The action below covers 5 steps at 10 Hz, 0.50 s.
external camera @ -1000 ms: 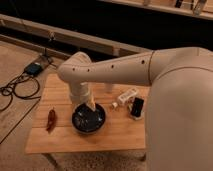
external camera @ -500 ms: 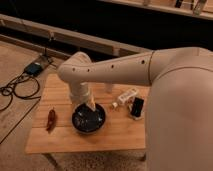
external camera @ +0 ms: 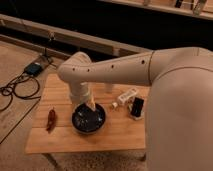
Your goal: Move the arm in a circular motion
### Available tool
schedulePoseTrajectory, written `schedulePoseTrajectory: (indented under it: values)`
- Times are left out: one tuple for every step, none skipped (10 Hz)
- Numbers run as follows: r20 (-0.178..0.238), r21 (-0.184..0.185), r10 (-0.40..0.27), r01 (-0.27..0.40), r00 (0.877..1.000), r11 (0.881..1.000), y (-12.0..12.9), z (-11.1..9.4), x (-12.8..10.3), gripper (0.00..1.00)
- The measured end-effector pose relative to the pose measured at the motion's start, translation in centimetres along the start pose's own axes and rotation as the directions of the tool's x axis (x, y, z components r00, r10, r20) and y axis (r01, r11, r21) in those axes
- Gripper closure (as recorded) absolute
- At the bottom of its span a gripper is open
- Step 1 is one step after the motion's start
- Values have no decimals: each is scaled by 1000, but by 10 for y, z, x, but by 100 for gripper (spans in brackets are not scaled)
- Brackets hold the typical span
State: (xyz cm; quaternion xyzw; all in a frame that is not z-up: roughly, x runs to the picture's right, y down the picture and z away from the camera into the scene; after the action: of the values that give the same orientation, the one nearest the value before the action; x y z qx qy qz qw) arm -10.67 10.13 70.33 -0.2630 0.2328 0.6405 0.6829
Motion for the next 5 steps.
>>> schedulePoseTrajectory:
  values:
    - [0, 0, 0, 0, 1000, 1000, 0, 0, 0, 35]
    - [1, -1, 7, -7, 1000, 1000, -3, 0, -1, 35]
    - [4, 1, 25, -25, 1000, 1000, -12, -1, -4, 35]
    - [12, 0, 59, -59, 998, 998, -28, -2, -10, 35]
    - [17, -3, 86, -86, 996, 996, -40, -3, -14, 35]
